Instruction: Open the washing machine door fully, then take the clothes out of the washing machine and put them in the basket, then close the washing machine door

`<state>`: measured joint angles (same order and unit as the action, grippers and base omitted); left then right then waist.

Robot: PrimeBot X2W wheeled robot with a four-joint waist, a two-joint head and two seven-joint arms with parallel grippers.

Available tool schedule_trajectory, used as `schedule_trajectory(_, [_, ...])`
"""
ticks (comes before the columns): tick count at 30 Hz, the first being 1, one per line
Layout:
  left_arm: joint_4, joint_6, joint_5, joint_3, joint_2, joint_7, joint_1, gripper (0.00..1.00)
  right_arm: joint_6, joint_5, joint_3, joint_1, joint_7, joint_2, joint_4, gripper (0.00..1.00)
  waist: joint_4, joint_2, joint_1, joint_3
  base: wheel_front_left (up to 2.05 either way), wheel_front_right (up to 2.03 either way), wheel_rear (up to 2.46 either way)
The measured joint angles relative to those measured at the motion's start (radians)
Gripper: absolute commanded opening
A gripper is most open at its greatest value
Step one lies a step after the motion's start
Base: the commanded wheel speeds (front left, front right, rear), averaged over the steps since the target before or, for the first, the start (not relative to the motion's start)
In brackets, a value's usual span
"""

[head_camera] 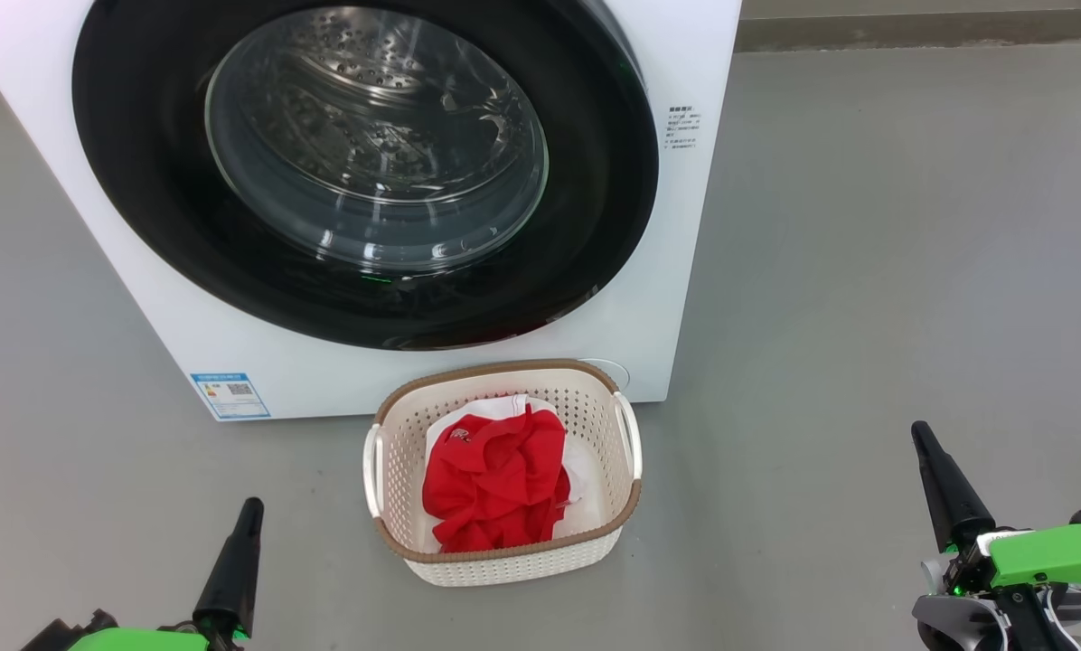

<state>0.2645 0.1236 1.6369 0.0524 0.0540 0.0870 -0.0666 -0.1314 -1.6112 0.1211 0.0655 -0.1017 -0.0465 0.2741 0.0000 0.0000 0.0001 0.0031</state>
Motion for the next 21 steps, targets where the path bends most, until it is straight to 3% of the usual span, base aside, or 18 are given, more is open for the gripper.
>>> schedule_trajectory(21, [0.0, 0.0, -0.002, 0.007, -0.002, 0.006, 0.0, 0.0, 0.0, 0.0, 0.001, 0.0, -0.002, 0.0, 0.0, 0.0, 0.0, 0.0, 0.0, 0.0, 0.0, 0.0, 0.0])
